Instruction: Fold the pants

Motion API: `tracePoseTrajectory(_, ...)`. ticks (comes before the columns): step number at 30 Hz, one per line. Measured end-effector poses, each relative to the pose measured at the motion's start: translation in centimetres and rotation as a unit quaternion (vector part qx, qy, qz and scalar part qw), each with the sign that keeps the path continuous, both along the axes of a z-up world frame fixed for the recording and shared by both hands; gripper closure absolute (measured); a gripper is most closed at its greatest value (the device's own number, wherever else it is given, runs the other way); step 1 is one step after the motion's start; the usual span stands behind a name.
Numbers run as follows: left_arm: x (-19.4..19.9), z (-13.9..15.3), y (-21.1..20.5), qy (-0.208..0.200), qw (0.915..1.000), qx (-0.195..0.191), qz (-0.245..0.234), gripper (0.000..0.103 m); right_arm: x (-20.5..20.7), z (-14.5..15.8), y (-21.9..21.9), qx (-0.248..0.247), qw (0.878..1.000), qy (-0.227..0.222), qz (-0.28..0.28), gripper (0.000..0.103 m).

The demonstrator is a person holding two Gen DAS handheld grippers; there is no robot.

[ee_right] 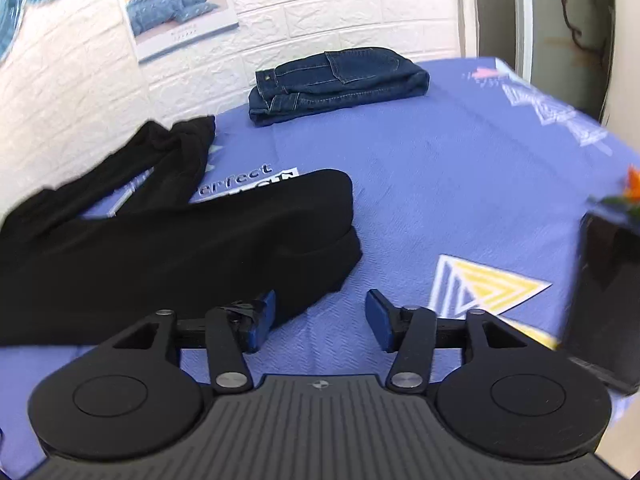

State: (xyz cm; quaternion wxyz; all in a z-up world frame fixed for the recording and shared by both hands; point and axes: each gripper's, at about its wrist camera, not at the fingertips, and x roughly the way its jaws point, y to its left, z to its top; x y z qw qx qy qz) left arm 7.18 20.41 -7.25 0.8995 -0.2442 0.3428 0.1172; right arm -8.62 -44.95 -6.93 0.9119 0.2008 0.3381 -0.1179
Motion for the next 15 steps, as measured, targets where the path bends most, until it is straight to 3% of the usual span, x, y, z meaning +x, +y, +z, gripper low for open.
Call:
tracePoseTrajectory(1,-0.1,-0.1,0.0,-0.001,1.0,-0.002,0.0,0.103,0.3,-0.3,-0.4,0.017,1.0,-0.008,-0.005,0.002)
tracePoseTrajectory(3,-0.3,-0.1,0.0,-0.001,1.0,-0.003,-0.001,0.103,1.1,-0.9,-1.0,0.041,0.999,-0.02,-0.01,0.001)
tracePoseTrajectory(4,-0.3,-0.1,0.0,0.001,1.0,-0.003,0.0,0.103,1.7,-1.1,-1.2,0.042,0.999,-0.021,-0.007,0.027)
tracePoseTrajectory(5,-0.4,-0.2,-0.1,0.001,1.0,-0.006,0.001,0.102,2.4,-0.9,-1.3,0.031,0.999,-0.013,-0.001,0.064)
tracePoseTrajectory(6,-0.5,-0.2,0.0,0.002,1.0,-0.008,0.003,0.101,3.0,-0.2,-1.4,0.013,1.0,-0.008,-0.005,0.088)
tracePoseTrajectory(9,-0.5,-0.2,-0.1,0.006,0.9998,-0.016,0.006,0.097,3.3,4.5,-0.7,-0.065,0.995,-0.069,-0.01,0.089)
tracePoseTrajectory(11,-0.5,-0.2,-0.3,0.006,0.9999,-0.015,0.004,0.097,2.5,7.9,1.1,-0.139,0.983,-0.122,0.015,0.089)
tracePoseTrajectory(12,-0.5,-0.2,-0.3,0.005,0.9999,-0.012,0.004,0.097,1.9,9.0,2.0,-0.173,0.975,-0.139,0.026,0.083)
tracePoseTrajectory(15,-0.5,-0.5,-0.1,0.005,0.9999,-0.014,0.004,0.097,0.4,9.0,3.7,-0.222,0.967,-0.119,0.039,0.067)
